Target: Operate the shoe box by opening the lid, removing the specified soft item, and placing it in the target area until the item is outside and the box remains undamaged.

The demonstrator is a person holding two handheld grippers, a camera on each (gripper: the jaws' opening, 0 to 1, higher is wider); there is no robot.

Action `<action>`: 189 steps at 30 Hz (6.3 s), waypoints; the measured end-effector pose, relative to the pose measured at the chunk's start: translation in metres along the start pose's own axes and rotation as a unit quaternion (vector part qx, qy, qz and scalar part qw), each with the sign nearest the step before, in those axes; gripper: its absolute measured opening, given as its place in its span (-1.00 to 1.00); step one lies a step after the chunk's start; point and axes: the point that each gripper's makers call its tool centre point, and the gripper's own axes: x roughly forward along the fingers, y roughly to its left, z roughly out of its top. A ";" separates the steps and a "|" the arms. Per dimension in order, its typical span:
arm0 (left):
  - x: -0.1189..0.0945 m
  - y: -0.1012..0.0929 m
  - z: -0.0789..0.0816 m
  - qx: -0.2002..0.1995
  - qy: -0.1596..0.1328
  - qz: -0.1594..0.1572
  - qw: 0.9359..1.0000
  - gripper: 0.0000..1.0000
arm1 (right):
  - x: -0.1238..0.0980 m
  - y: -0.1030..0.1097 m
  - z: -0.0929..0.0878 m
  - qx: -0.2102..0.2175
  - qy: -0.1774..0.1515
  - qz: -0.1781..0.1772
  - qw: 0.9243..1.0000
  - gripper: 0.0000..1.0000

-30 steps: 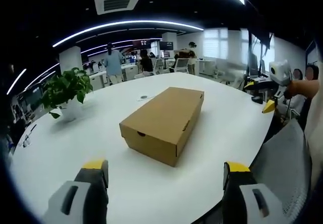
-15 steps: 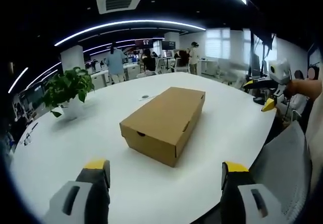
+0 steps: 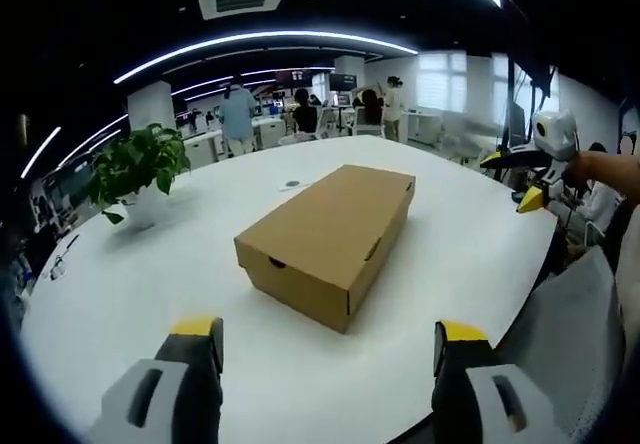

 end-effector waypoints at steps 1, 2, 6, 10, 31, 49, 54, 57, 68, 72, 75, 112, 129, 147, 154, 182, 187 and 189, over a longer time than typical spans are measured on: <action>0.001 0.000 0.000 0.000 0.000 0.000 1.000 0.75 | 0.002 -0.001 0.000 -0.003 0.001 0.003 1.000 0.66; 0.002 -0.001 0.001 0.000 0.000 0.000 1.000 0.74 | 0.004 -0.002 0.000 -0.005 0.002 0.006 1.000 0.64; 0.012 -0.001 0.001 0.004 0.002 0.005 1.000 0.70 | 0.010 -0.007 0.001 -0.017 0.006 0.014 1.000 0.59; 0.020 -0.001 0.000 0.007 0.006 0.008 1.000 0.67 | 0.016 -0.011 0.005 -0.026 0.006 0.019 0.999 0.54; 0.044 -0.008 0.005 -0.028 -0.008 0.042 0.999 0.56 | 0.057 -0.033 0.005 -0.055 0.002 0.056 0.997 0.34; 0.068 -0.011 0.004 -0.043 -0.006 0.064 0.997 0.50 | 0.104 -0.050 -0.007 -0.083 0.026 0.094 0.992 0.22; 0.070 -0.011 0.007 -0.045 -0.010 0.069 0.997 0.49 | 0.113 -0.048 -0.004 -0.096 0.031 0.105 0.989 0.19; 0.071 -0.011 0.007 -0.041 -0.013 0.073 0.996 0.48 | 0.116 -0.049 -0.002 -0.104 0.034 0.112 0.988 0.16; 0.082 -0.006 0.007 -0.059 -0.011 0.085 0.995 0.42 | 0.137 -0.063 0.008 -0.103 0.036 0.112 0.988 0.03; 0.087 -0.002 0.007 -0.060 -0.011 0.096 0.994 0.41 | 0.142 -0.062 0.012 -0.105 0.037 0.113 0.987 -0.02; 0.090 0.001 0.007 -0.060 -0.010 0.101 0.993 0.38 | 0.144 -0.065 0.012 -0.109 0.042 0.111 0.987 -0.09; 0.092 0.006 0.003 -0.051 0.025 0.068 0.996 0.11 | 0.142 -0.059 0.010 -0.071 0.055 0.089 0.992 -0.23; 0.082 0.019 -0.004 -0.021 0.055 0.018 0.998 0.07 | 0.135 -0.037 0.008 -0.046 0.075 0.051 0.995 -0.23; 0.070 0.038 -0.014 0.014 0.072 -0.037 0.997 0.05 | 0.127 -0.003 0.008 -0.008 0.081 0.012 0.997 -0.23; 0.066 0.047 -0.017 0.030 0.077 -0.057 0.995 0.04 | 0.125 0.011 0.008 0.011 0.083 -0.003 0.996 -0.23; 0.041 0.064 -0.029 0.080 0.106 -0.122 0.984 0.01 | 0.114 0.068 0.010 0.064 0.081 -0.027 0.994 -0.23; 0.034 0.070 -0.034 0.086 0.112 -0.129 0.982 0.01 | 0.114 0.081 0.011 0.064 0.080 -0.021 0.995 -0.22; 0.032 0.073 -0.035 0.089 0.113 -0.131 0.981 0.01 | 0.114 0.085 0.012 0.061 0.080 -0.017 0.995 -0.22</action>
